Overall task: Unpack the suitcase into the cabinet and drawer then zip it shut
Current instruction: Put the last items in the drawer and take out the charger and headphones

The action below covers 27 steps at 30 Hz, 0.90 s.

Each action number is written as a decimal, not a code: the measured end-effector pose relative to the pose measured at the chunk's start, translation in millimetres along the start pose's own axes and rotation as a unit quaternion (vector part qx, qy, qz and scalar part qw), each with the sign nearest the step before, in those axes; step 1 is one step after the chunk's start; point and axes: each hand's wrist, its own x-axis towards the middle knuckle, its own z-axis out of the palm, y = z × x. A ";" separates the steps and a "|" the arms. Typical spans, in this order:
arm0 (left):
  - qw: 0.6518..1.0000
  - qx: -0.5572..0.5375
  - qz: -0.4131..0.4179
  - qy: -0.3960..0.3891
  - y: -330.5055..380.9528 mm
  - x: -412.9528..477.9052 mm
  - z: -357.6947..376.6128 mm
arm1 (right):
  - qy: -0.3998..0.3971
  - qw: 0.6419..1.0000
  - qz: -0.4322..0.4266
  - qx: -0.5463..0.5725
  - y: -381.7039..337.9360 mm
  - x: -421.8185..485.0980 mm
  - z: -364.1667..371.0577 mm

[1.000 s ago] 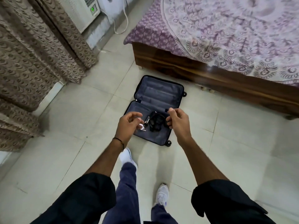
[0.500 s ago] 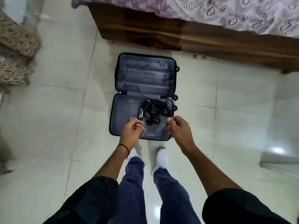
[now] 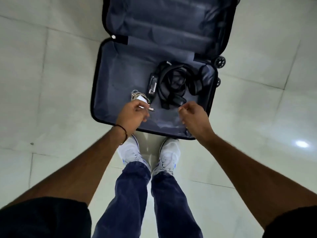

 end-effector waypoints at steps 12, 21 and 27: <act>0.986 0.094 0.044 0.129 -60.7 179.1 49.3 | 0.143 0.952 -0.126 -0.238 43.0 181.7 1.6; 0.986 0.125 0.046 0.102 -45.7 236.1 60.3 | 0.060 0.921 -0.172 -0.343 30.8 244.7 16.0; 0.984 0.144 0.055 0.088 -40.4 246.0 56.4 | 0.028 0.903 -0.261 -0.341 40.9 240.3 7.5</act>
